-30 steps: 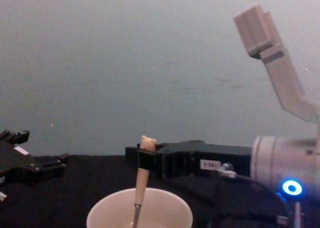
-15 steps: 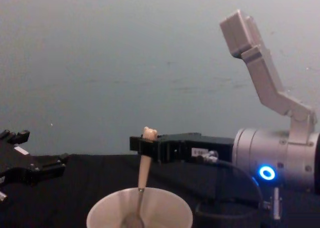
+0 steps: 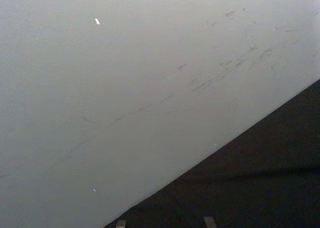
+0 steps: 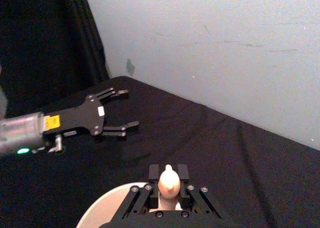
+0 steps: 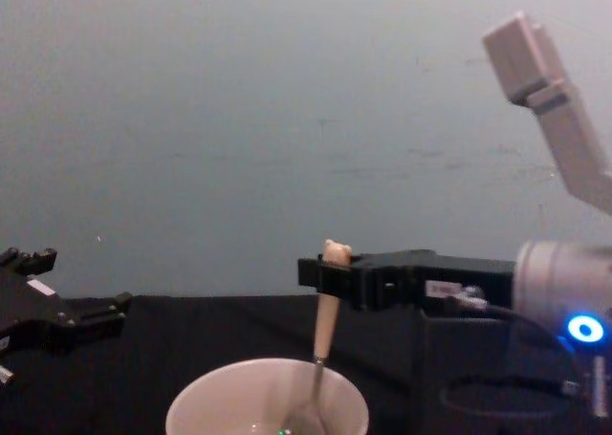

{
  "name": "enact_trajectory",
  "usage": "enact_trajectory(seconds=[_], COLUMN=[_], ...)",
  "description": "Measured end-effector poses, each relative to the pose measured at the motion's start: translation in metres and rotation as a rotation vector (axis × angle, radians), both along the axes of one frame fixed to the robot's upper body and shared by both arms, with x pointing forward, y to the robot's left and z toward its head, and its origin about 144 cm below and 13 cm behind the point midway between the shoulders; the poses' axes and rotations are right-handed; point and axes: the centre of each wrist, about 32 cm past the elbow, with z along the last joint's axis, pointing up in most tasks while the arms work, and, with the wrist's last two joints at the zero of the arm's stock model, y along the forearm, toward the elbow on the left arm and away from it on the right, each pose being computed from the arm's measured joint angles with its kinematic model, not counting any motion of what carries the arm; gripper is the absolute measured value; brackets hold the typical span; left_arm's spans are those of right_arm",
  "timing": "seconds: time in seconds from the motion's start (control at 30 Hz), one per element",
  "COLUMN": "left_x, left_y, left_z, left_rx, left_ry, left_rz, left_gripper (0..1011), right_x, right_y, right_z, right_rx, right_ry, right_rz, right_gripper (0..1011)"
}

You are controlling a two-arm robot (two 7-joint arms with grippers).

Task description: Pick up the stirring spoon with one hand, stir inside the cup, then place it back in its original position.

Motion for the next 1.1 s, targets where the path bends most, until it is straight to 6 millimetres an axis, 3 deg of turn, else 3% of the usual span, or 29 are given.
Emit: enact_trajectory(seconds=[0.33,1.1], left_x=[0.000,0.000], left_y=[0.000,0.000], left_z=[0.000,0.000], left_rx=[0.000,0.000], left_ry=[0.000,0.000], left_rz=[0.000,0.000], left_gripper=[1001,1001], right_x=[-0.018,-0.018], right_y=[-0.017,0.000], right_z=[0.002,0.007], right_rx=[0.005,0.048], right_ry=[0.009,0.034], right_rz=[0.070,0.044], right_gripper=[215,215])
